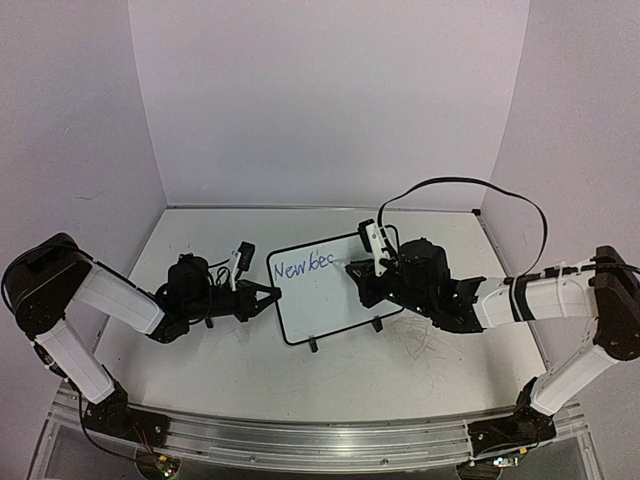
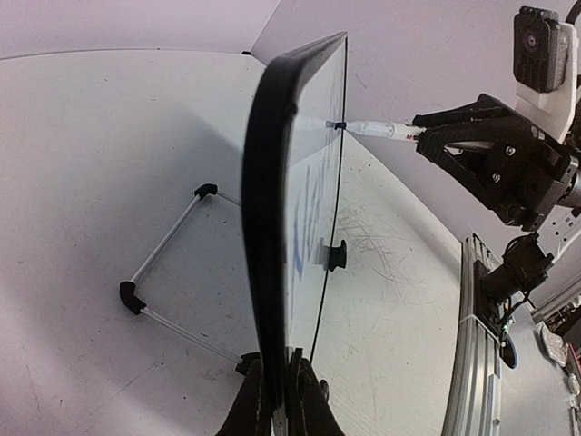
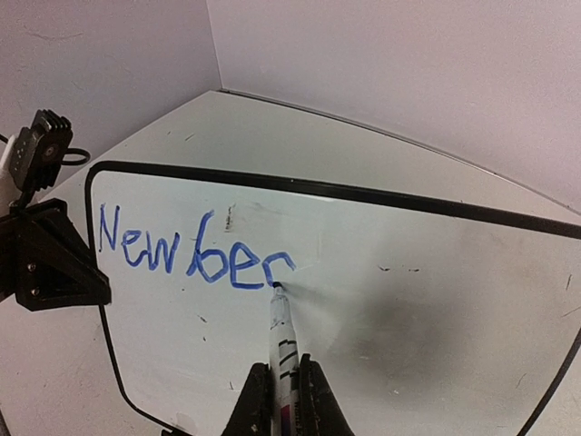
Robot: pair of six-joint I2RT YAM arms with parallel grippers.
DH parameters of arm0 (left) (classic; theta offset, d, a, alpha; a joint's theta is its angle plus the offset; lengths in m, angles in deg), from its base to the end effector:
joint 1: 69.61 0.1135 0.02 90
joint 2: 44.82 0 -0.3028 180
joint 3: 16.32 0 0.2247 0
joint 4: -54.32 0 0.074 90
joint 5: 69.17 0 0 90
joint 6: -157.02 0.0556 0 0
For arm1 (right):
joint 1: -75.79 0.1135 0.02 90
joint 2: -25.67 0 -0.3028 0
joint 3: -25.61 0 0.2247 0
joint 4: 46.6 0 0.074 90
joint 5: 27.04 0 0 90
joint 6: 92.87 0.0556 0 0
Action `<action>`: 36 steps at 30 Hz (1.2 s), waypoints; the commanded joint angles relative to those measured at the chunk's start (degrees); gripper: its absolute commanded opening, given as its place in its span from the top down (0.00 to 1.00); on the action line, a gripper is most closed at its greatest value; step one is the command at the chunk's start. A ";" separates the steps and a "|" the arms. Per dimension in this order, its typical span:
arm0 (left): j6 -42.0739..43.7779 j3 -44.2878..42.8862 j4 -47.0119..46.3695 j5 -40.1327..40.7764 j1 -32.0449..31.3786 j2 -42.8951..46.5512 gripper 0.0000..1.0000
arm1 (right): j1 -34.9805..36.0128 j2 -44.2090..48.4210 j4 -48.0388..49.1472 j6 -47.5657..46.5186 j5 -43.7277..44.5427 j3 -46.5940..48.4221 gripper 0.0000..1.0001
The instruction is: Write a sentence on the whiteboard
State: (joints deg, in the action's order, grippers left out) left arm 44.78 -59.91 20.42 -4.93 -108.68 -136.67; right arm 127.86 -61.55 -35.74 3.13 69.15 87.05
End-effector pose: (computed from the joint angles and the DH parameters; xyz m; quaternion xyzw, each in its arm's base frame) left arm 0.2173 -0.2076 0.2177 0.2479 0.7418 -0.4563 0.4244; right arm 0.2092 0.2586 0.2849 -0.2795 0.7415 0.2579 0.5527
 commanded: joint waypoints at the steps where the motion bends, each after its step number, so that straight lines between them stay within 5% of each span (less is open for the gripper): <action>1: 2.49 0.20 6.30 2.01 -0.22 0.43 1.00 | -0.17 1.57 0.92 -0.15 4.03 -0.44 1.00; 36: 2.64 0.28 6.25 2.03 -0.22 0.42 1.00 | -0.22 -0.64 1.60 -0.19 3.01 1.82 1.00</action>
State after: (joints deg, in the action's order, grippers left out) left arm 44.78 -59.91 20.81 -4.88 -108.68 -136.50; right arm 127.95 -61.77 -34.59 2.95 71.05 87.51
